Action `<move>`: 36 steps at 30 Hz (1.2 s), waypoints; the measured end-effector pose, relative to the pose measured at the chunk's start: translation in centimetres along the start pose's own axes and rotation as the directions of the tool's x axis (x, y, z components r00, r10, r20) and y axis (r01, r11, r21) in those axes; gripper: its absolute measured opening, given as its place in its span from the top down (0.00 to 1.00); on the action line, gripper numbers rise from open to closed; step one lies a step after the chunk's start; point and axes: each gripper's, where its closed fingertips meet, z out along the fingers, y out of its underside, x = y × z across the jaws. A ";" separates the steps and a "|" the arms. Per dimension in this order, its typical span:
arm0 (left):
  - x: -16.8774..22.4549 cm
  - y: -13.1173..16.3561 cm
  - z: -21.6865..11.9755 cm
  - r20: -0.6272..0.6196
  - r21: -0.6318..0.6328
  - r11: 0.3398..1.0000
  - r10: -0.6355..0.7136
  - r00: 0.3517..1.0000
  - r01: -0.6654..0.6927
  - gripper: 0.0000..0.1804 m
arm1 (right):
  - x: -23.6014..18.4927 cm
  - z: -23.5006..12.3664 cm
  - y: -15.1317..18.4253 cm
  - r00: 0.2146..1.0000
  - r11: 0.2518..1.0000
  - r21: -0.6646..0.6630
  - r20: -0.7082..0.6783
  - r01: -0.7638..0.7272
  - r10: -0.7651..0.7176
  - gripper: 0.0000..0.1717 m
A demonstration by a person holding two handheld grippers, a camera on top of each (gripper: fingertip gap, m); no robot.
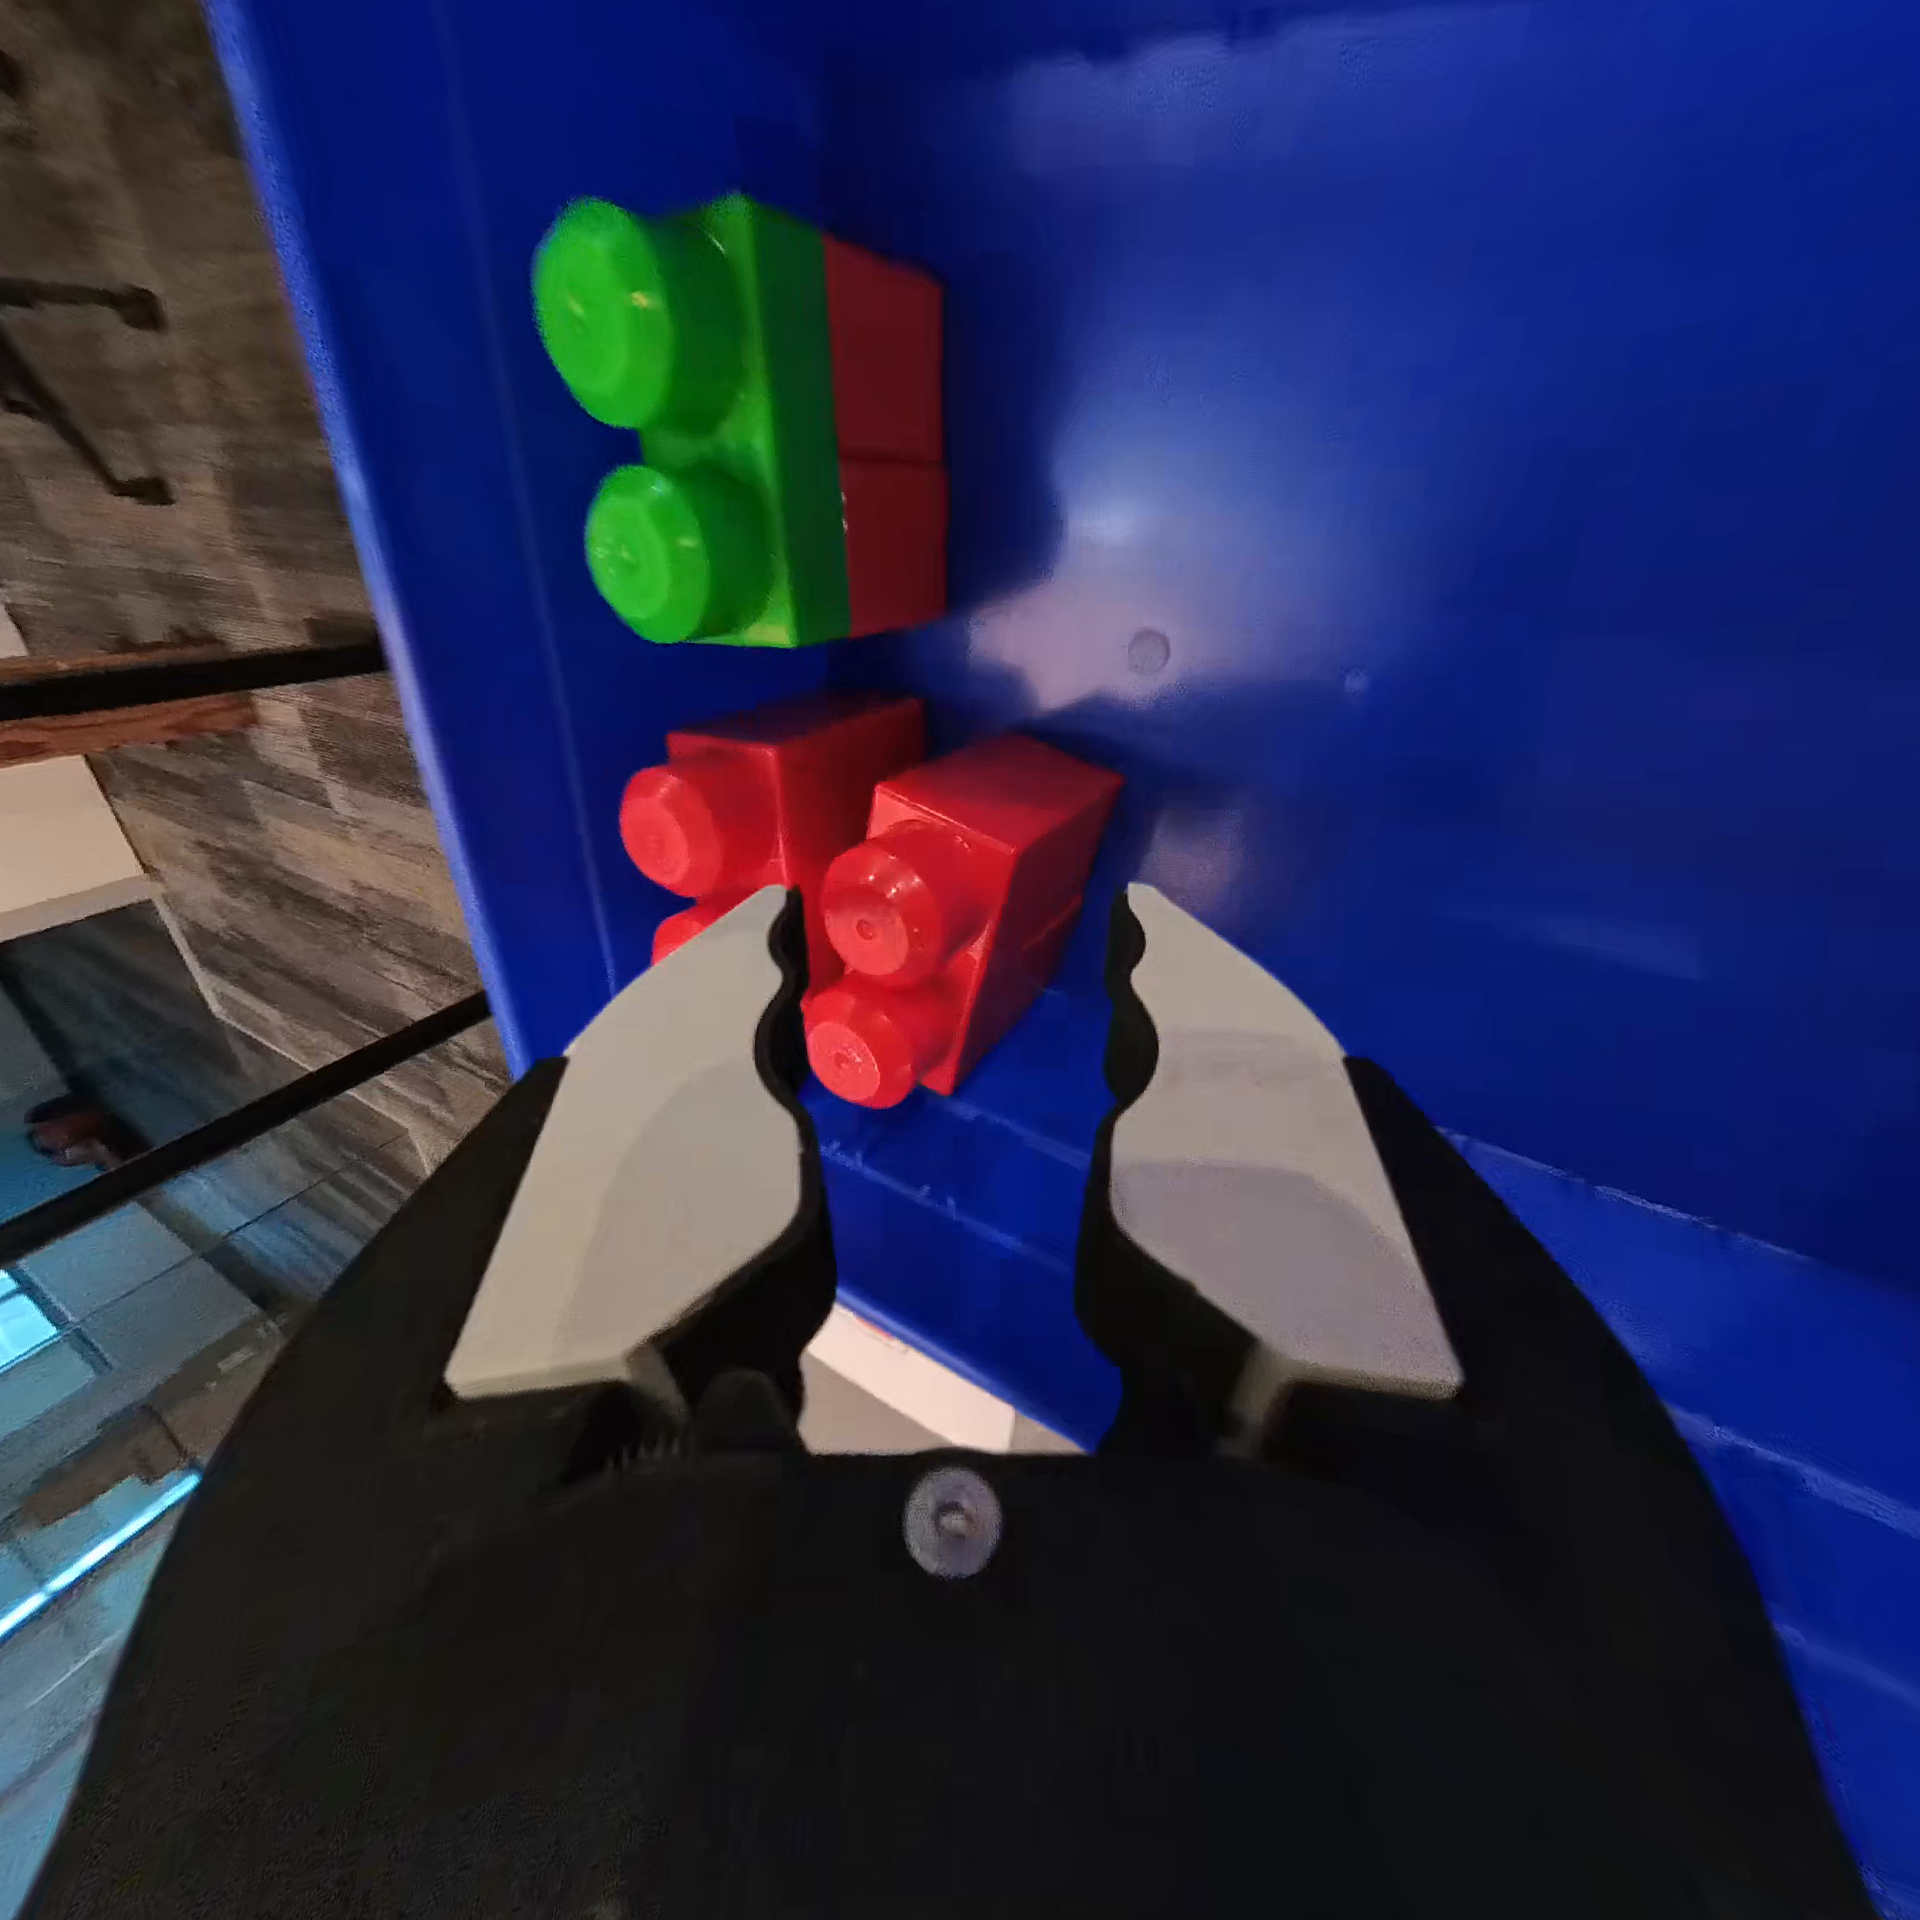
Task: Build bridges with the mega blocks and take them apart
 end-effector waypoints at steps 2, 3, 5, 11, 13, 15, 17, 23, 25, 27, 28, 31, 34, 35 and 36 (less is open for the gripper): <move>-0.2 0.5 1.2 -0.014 -0.037 0.999 0.033 0.999 -0.034 0.68 | 0.1 0.0 0.2 1.000 1.000 -0.012 -0.002 0.005 -0.005 0.75; -0.4 0.8 1.7 -0.019 -0.053 0.998 0.041 0.999 -0.042 0.68 | 0.1 0.0 0.1 1.000 1.000 -0.005 0.006 -0.003 0.003 0.75; -0.5 1.3 2.5 -0.040 -0.082 0.995 0.049 0.998 -0.052 0.71 | 0.2 0.0 0.1 1.000 1.000 -0.001 0.005 -0.006 0.006 0.76; -0.5 0.7 2.4 -0.065 -0.045 0.999 0.009 0.998 -0.012 0.79 | 0.2 0.3 0.6 1.000 1.000 -0.017 0.009 0.001 0.000 0.76; -0.5 0.4 1.3 -0.063 -0.024 0.999 -0.034 0.997 0.033 0.79 | -0.4 0.4 0.6 1.000 1.000 -0.024 0.025 0.018 -0.018 0.76; -0.7 -0.7 -0.7 -0.031 0.031 0.997 -0.071 0.997 0.072 0.79 | -1.6 0.7 0.5 0.997 0.998 -0.030 0.051 0.061 -0.059 0.75; -0.1 -2.1 -3.6 -0.047 0.098 0.987 -0.121 0.992 0.125 0.79 | -3.0 1.4 0.8 0.990 0.991 -0.056 0.075 0.122 -0.118 0.76; 5.5 -11.4 -14.3 -0.191 0.291 0.931 -0.168 0.967 0.219 0.79 | -9.0 6.3 4.3 0.948 0.947 -0.156 0.197 0.281 -0.249 0.71; 8.5 -15.7 -16.7 -0.243 0.324 0.921 -0.139 0.960 0.215 0.80 | -10.4 8.2 6.2 0.935 0.925 -0.201 0.223 0.321 -0.276 0.67; 11.4 -19.4 -18.5 -0.293 0.334 0.924 -0.084 0.952 0.185 0.80 | -11.4 9.6 8.0 0.926 0.909 -0.238 0.246 0.343 -0.285 0.66; 12.3 -21.0 -19.2 -0.297 0.342 0.922 -0.076 0.952 0.180 0.80 | -12.0 10.1 8.8 0.922 0.905 -0.252 0.273 0.343 -0.274 0.66; 14.2 -25.0 -21.2 -0.348 0.391 0.902 -0.038 0.937 0.182 0.80 | -13.0 11.0 10.3 0.914 0.894 -0.281 0.309 0.350 -0.262 0.68; 14.8 -26.8 -21.8 -0.377 0.386 0.903 -0.031 0.926 0.187 0.80 | -13.8 11.0 10.3 0.905 0.898 -0.259 0.334 0.356 -0.263 0.78; 14.9 -27.0 -21.9 -0.378 0.383 0.907 -0.017 0.926 0.173 0.80 | -13.6 11.0 10.3 0.905 0.893 -0.261 0.325 0.366 -0.276 0.78; 14.8 -27.1 -21.8 -0.367 0.377 0.912 -0.014 0.930 0.162 0.80 | -13.4 10.9 10.3 0.906 0.892 -0.268 0.325 0.363 -0.271 0.79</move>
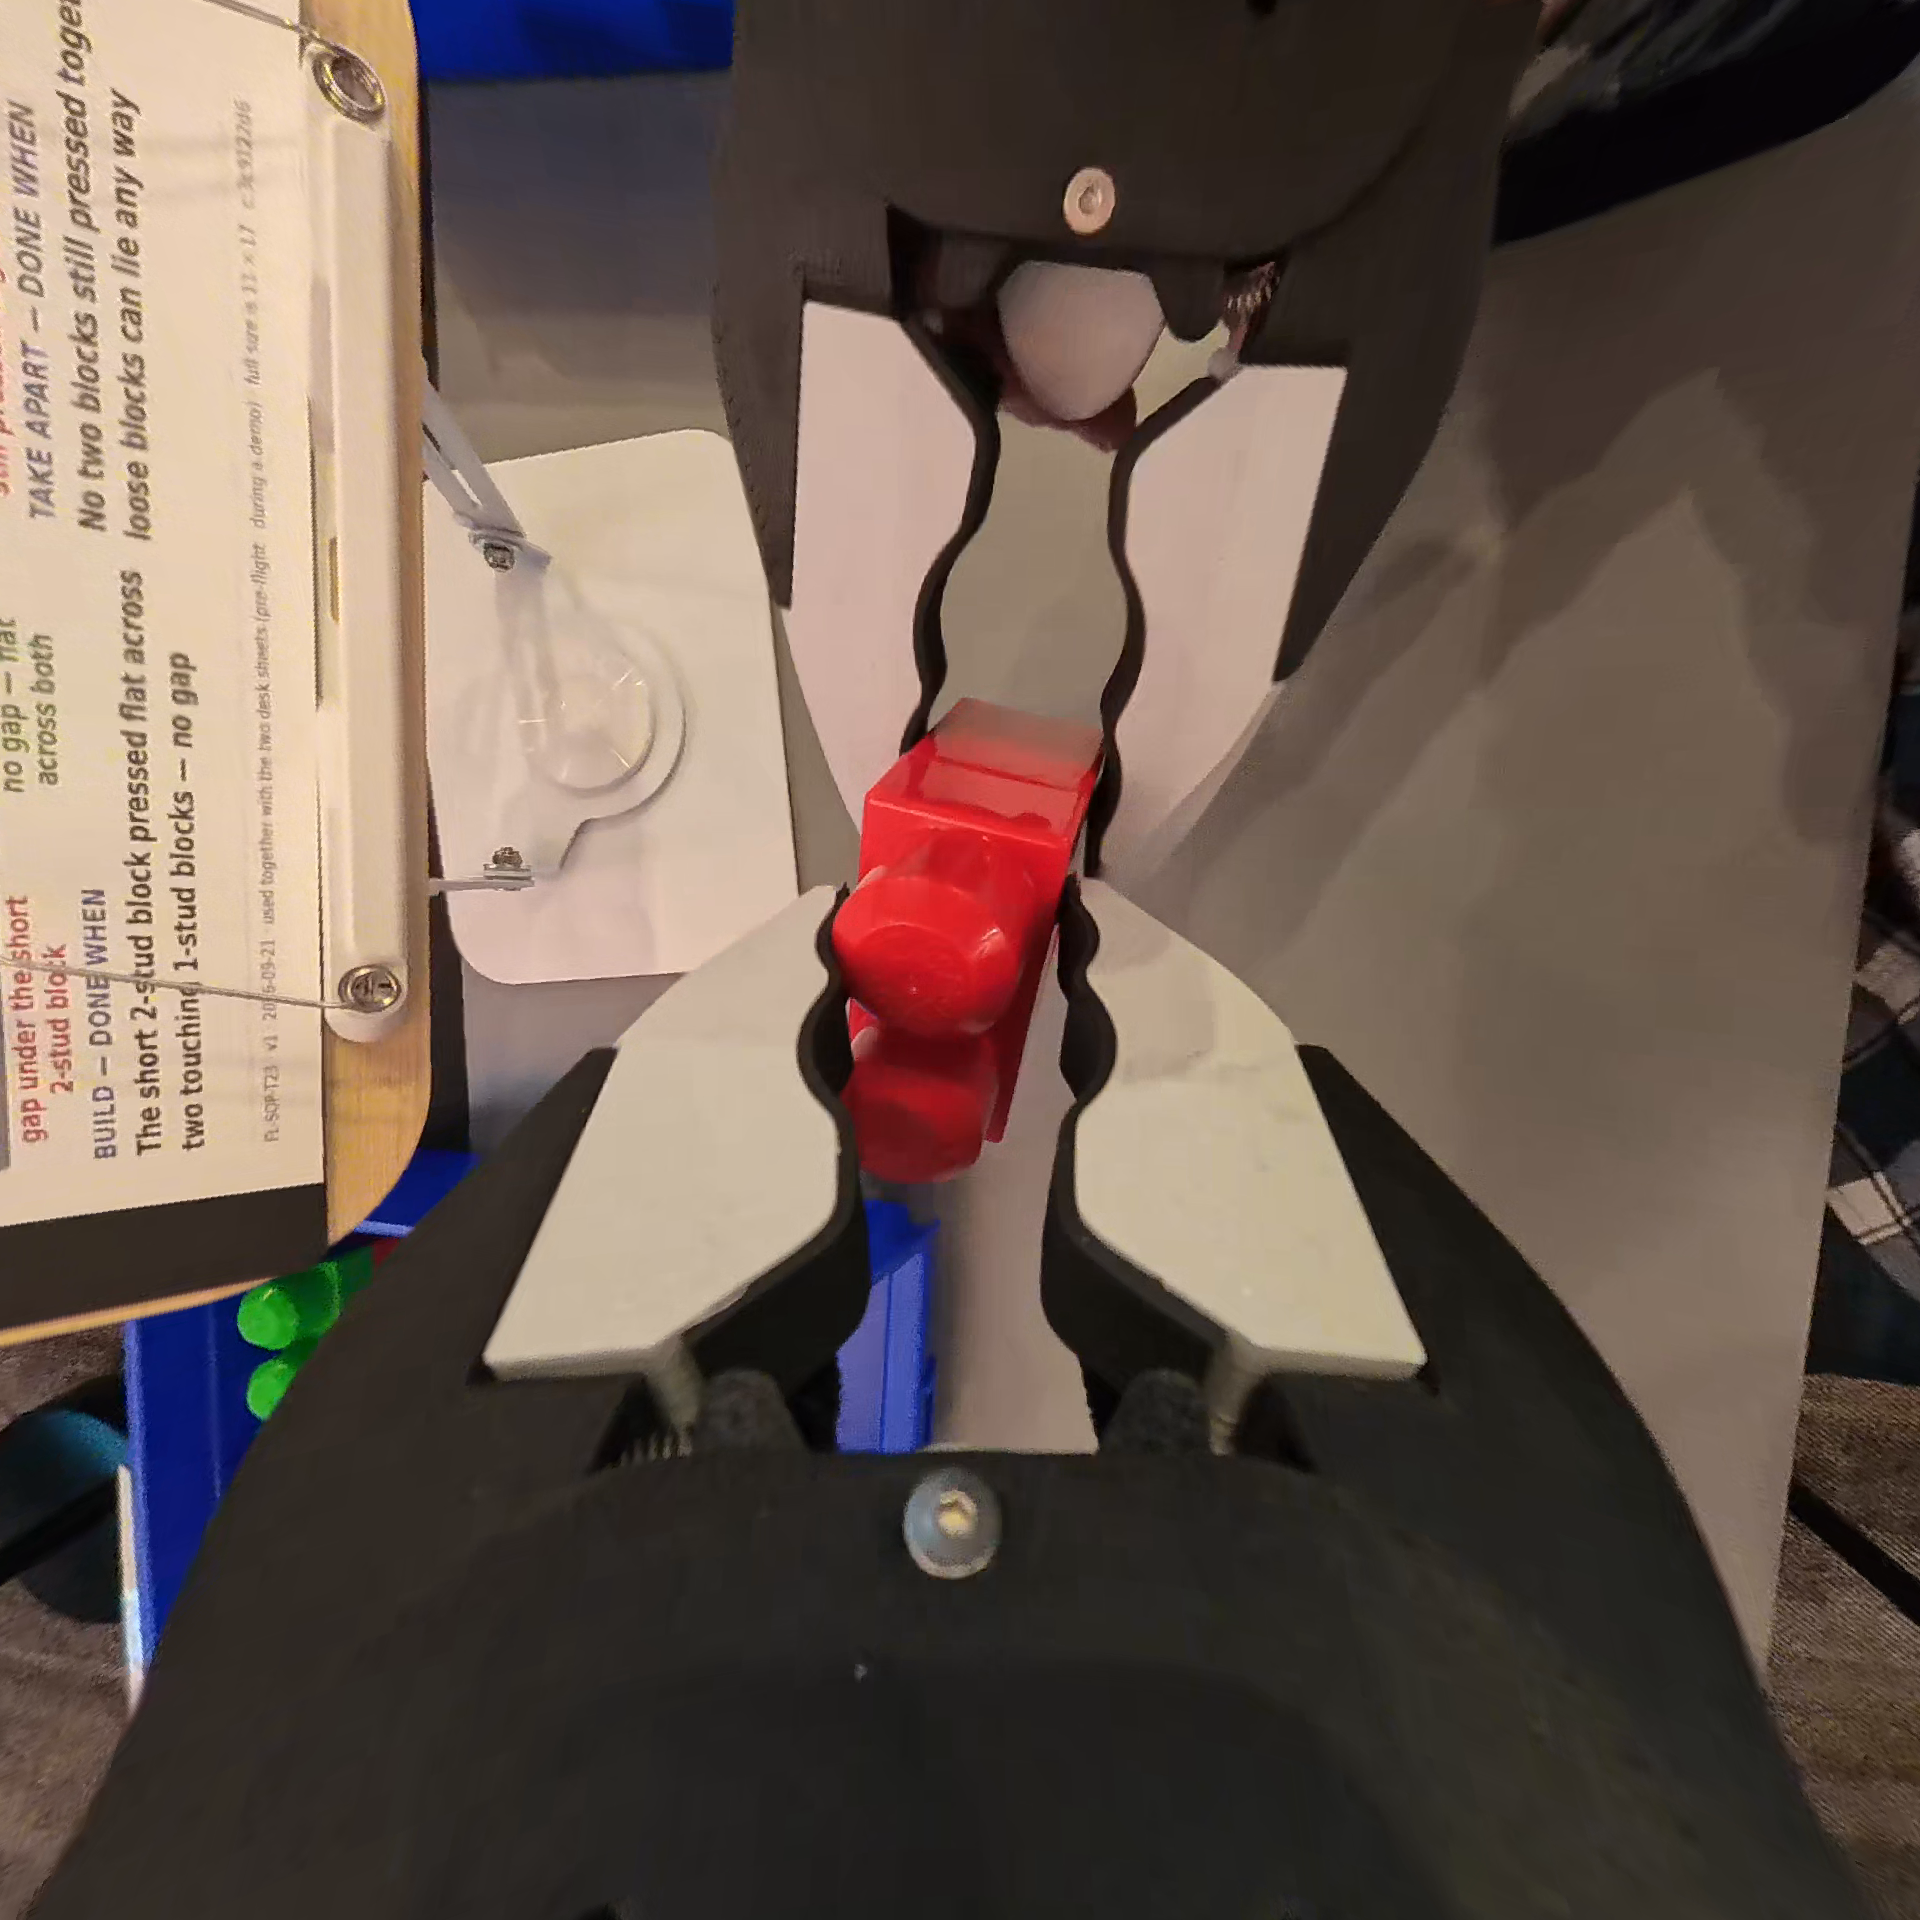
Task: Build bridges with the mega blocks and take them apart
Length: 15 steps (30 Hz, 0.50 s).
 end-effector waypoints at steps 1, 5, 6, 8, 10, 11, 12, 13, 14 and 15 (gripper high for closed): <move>-0.1 -0.2 0.0 0.000 0.002 1.000 -0.006 1.000 0.006 0.80 | 0.2 -0.2 0.0 1.000 1.000 0.007 0.004 -0.010 0.010 0.79; -1.3 -1.7 -1.1 0.040 0.097 0.995 -0.022 0.999 0.018 0.76 | 1.2 -1.8 -1.4 0.994 0.984 0.148 0.052 -0.102 0.096 0.79; -1.7 -2.0 -1.7 0.053 0.142 0.989 -0.042 0.998 0.034 0.72 | 1.7 -2.4 -1.9 0.991 0.972 0.197 0.060 -0.131 0.121 0.79; -2.9 -2.6 -3.2 0.078 0.286 0.955 -0.109 0.991 0.082 0.69 | 2.4 -3.7 -2.8 0.979 0.935 0.293 0.105 -0.198 0.175 0.79; -3.5 -2.8 -4.2 0.060 0.434 0.891 -0.178 0.982 0.135 0.69 | 3.0 -4.9 -3.6 0.968 0.890 0.384 0.147 -0.246 0.204 0.79; -3.7 -2.7 -4.3 0.049 0.491 0.854 -0.222 0.974 0.170 0.68 | 3.0 -5.5 -4.0 0.963 0.868 0.422 0.176 -0.261 0.204 0.79; -3.2 -3.1 -4.2 -0.021 0.557 0.804 -0.238 0.971 0.209 0.69 | 3.0 -5.9 -4.4 0.958 0.847 0.455 0.204 -0.276 0.202 0.79; -2.4 -3.5 -4.0 -0.097 0.607 0.754 -0.244 0.965 0.251 0.70 | 3.0 -6.1 -4.6 0.951 0.828 0.477 0.231 -0.295 0.205 0.79; -2.0 -3.8 -3.7 -0.149 0.646 0.708 -0.250 0.957 0.285 0.70 | 2.8 -6.2 -4.6 0.942 0.817 0.483 0.264 -0.315 0.207 0.79; -1.6 -4.2 -3.5 -0.181 0.680 0.668 -0.246 0.952 0.302 0.71 | 2.7 -6.2 -4.7 0.936 0.806 0.493 0.285 -0.328 0.206 0.79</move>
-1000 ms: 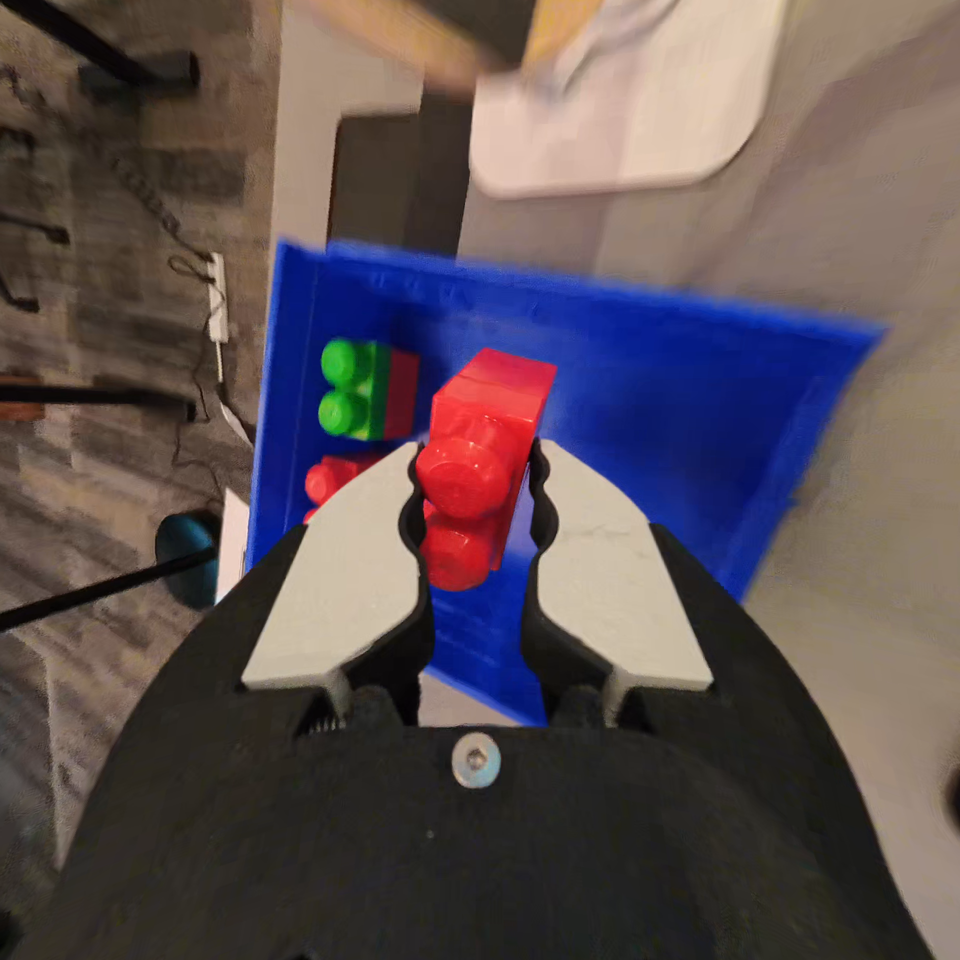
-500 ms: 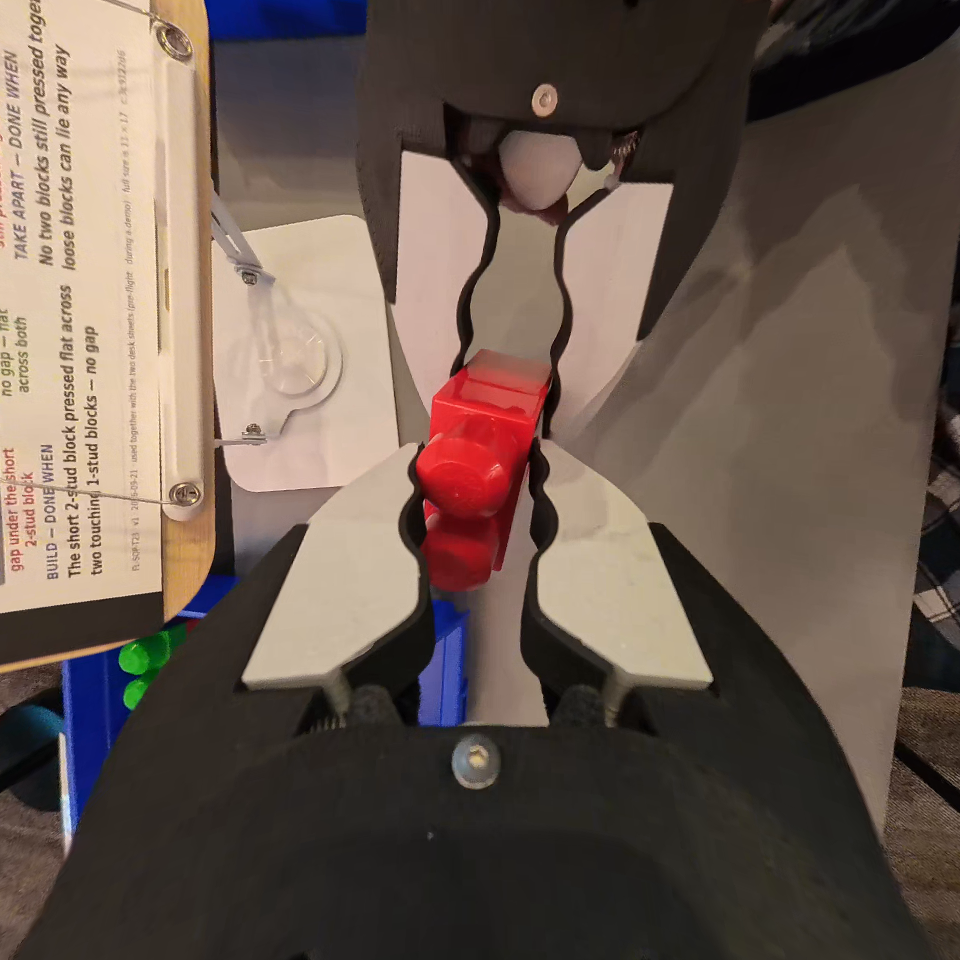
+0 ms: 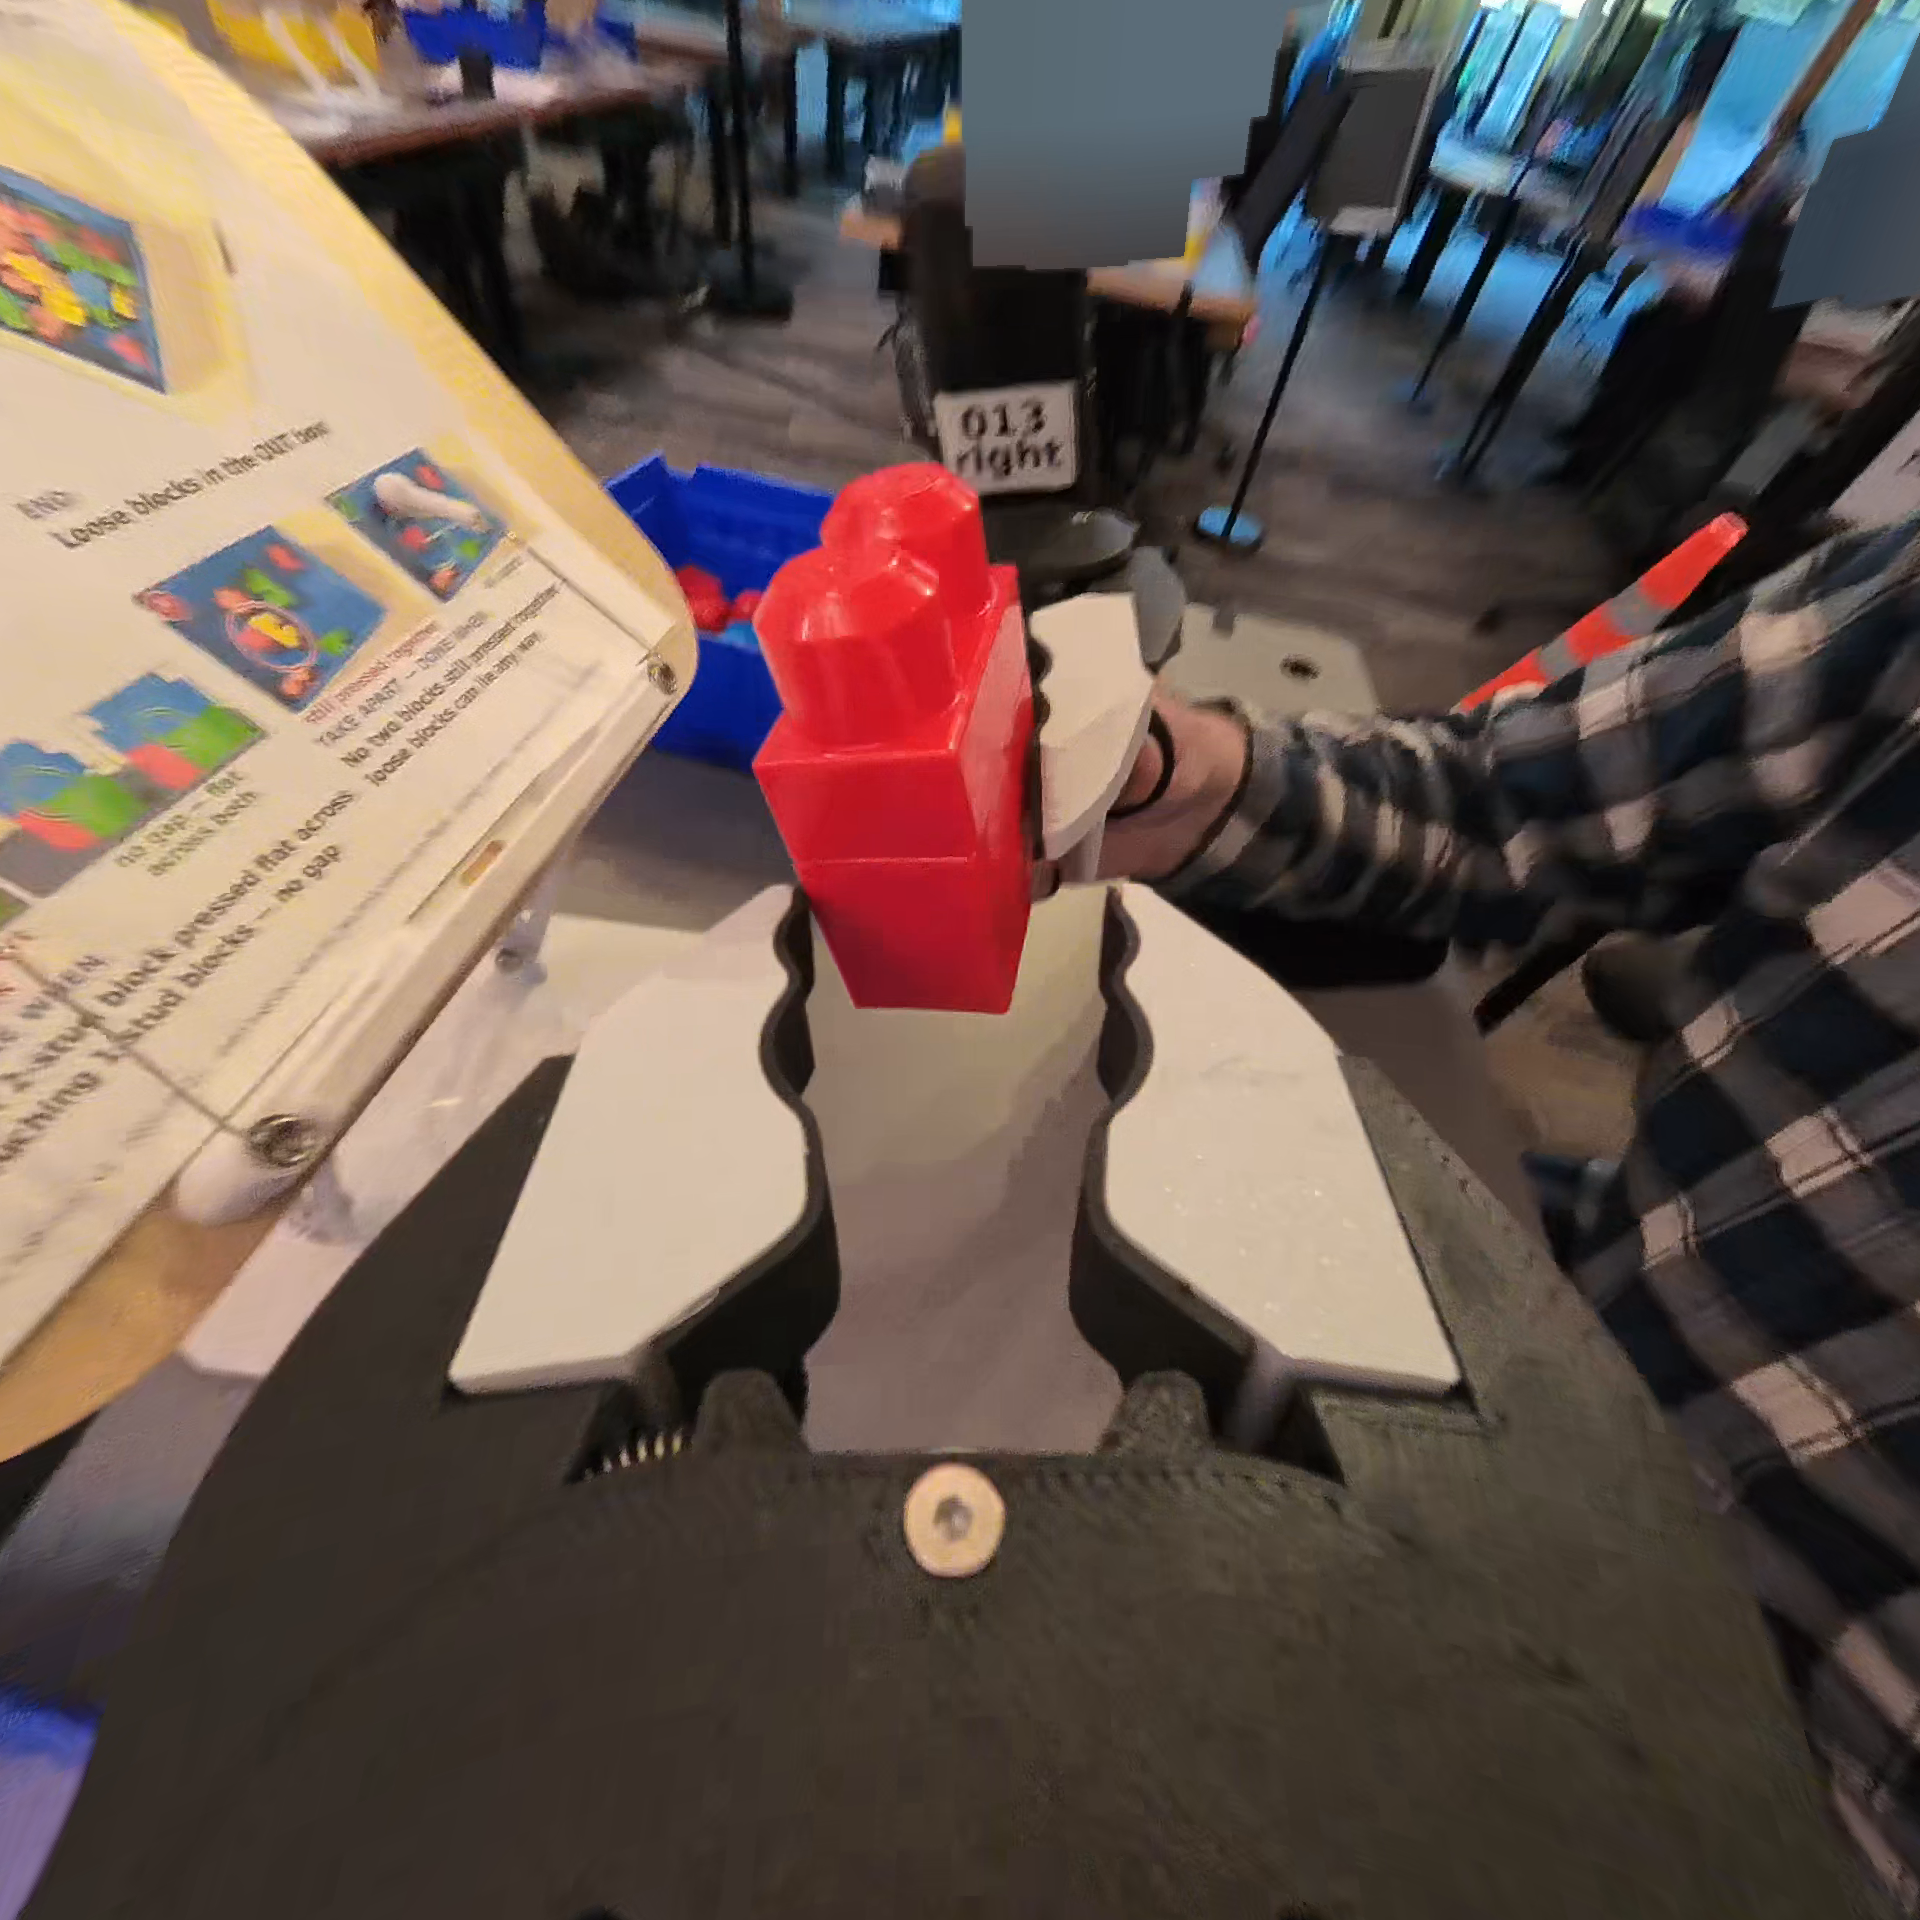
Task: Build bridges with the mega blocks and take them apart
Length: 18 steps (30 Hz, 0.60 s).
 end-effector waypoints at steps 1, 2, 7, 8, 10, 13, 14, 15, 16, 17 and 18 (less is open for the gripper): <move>0.0 0.0 0.2 -0.002 0.039 0.999 -0.009 1.000 0.009 0.71 | -0.1 0.0 -0.1 1.000 1.000 0.018 0.013 -0.008 0.008 0.79; 0.0 0.0 0.3 -0.003 0.068 0.998 -0.016 1.000 0.016 0.73 | -0.2 0.0 0.0 0.999 0.999 0.028 0.027 -0.020 0.019 0.79; -0.1 -0.1 -0.2 -0.045 0.141 0.989 -0.043 0.998 0.049 0.81 | -0.6 0.5 0.3 0.999 1.000 0.022 0.033 0.006 -0.007 0.79; -0.1 0.0 -0.2 -0.037 0.136 0.990 -0.031 0.999 0.036 0.81 | -0.6 0.5 0.4 0.999 1.000 0.015 0.041 -0.003 0.002 0.79; -0.1 0.2 -0.3 -0.048 0.125 0.991 -0.044 0.998 0.050 0.82 | -0.6 0.6 0.7 0.999 1.000 -0.007 0.047 -0.013 0.014 0.79; 0.1 1.0 -0.2 -0.088 0.069 0.997 -0.036 0.995 0.042 0.82 | -0.9 0.3 0.3 0.995 0.999 -0.011 0.084 -0.046 0.046 0.73; 0.3 1.6 -0.1 -0.111 0.026 0.999 -0.045 0.993 0.048 0.82 | -0.8 0.1 0.1 0.996 0.999 -0.012 0.081 -0.049 0.050 0.72; 0.3 2.2 0.1 -0.124 -0.011 0.999 -0.047 0.991 0.046 0.82 | -0.9 0.0 0.1 0.995 0.998 -0.037 0.087 -0.051 0.054 0.71; 0.5 2.6 0.2 -0.146 -0.048 0.998 -0.050 0.988 0.044 0.82 | -1.1 -0.1 0.4 0.994 0.996 -0.072 0.093 -0.048 0.055 0.71; 0.6 2.9 0.3 -0.154 -0.074 0.997 -0.049 0.987 0.038 0.82 | -1.1 -0.1 0.8 0.995 0.993 -0.114 0.088 -0.043 0.054 0.73; 0.7 3.2 0.4 -0.178 -0.116 0.992 -0.063 0.982 0.043 0.82 | -1.1 0.0 1.4 0.995 0.986 -0.162 0.083 -0.039 0.053 0.78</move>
